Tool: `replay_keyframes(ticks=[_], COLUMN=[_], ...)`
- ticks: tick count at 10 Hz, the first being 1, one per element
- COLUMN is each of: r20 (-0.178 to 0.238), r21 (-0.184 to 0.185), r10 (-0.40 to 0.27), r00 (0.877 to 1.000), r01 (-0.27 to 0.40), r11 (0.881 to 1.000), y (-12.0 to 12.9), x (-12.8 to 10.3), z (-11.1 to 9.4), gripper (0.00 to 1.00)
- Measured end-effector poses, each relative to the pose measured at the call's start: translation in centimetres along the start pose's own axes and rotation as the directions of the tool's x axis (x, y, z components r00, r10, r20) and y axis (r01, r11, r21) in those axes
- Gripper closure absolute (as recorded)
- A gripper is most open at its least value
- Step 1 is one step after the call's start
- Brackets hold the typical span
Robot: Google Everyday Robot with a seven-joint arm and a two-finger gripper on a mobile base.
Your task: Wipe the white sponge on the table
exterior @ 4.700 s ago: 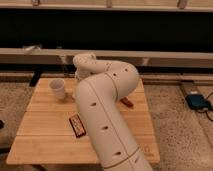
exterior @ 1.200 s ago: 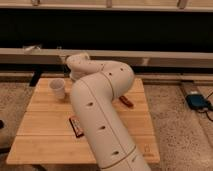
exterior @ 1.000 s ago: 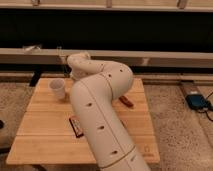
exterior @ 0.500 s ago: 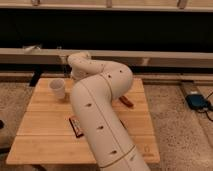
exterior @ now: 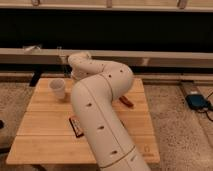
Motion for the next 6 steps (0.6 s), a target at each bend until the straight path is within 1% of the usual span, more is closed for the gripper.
replay_keyframes(ticks=[1,2,3,5,6], r20=[0.001,0.007,0.012,0.015,0.016], r21=[0.017,0.022,0.033,0.048,0.049], r10=[0.017,0.036,0.062,0.100,0.111], r00=[1.000,0.999,0.998,0.995,0.994], r01=[-0.017,-0.036,-0.063,-0.100,-0.112], r11=[1.000,0.999,0.997,0.994,0.992], y=[-1.2,-1.9,-3.2,-5.0,-5.5], x=[1.1,2.3,4.6,7.7,8.6], z=[-0.7,-1.5,-2.7,-4.3,-4.8], gripper=[1.00,1.00,1.00,1.00,1.00])
